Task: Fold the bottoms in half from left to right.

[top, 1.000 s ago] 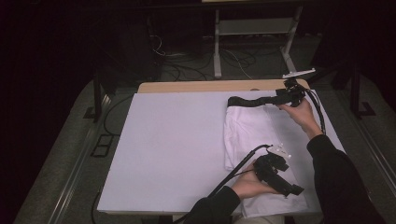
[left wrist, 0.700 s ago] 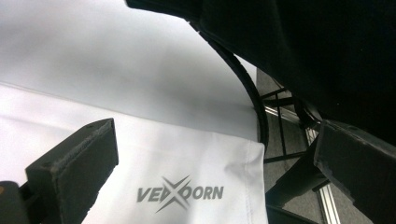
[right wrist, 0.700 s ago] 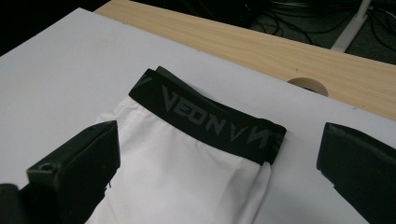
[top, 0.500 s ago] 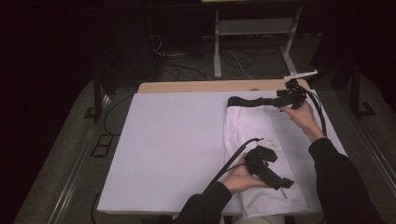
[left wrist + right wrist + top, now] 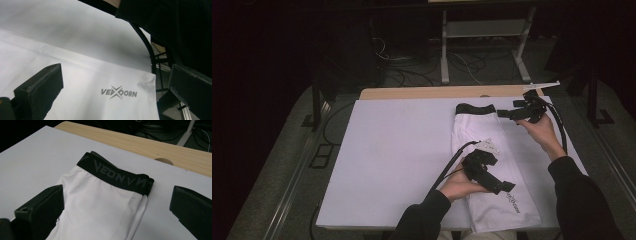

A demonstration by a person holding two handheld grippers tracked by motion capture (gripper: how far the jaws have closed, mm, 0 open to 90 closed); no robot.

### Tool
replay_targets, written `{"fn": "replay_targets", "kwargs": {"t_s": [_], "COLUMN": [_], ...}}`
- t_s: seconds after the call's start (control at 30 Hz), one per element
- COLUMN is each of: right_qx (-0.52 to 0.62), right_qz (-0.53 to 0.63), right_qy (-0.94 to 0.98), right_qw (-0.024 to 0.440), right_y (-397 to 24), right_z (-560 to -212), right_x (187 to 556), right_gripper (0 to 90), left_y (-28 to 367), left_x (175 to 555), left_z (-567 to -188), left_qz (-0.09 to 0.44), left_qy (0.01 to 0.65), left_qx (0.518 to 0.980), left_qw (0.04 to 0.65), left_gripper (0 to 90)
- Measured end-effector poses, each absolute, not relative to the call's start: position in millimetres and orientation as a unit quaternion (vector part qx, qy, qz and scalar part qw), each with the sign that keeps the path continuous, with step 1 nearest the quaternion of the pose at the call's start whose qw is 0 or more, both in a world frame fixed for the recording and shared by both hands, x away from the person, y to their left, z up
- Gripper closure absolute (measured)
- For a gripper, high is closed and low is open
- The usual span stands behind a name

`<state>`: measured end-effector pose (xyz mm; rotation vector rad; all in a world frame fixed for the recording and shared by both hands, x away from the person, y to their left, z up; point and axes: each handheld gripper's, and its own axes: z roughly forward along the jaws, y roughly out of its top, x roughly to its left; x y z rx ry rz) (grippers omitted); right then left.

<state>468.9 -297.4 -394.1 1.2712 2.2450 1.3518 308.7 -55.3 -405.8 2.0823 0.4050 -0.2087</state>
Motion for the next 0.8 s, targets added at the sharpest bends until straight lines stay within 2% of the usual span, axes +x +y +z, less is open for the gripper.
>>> {"fn": "replay_targets", "kwargs": {"t_s": [0.8], "right_qx": [0.426], "right_qz": [0.474], "right_qy": [0.760], "right_qw": [0.126], "right_y": [-305], "right_z": [-387], "right_x": [429], "right_gripper": [0.0], "left_y": [-30], "left_x": [331], "left_z": [-403], "left_qz": [-0.051], "left_qy": [0.193], "left_qx": [0.848], "left_qw": [0.491], "left_gripper": [0.0]}}
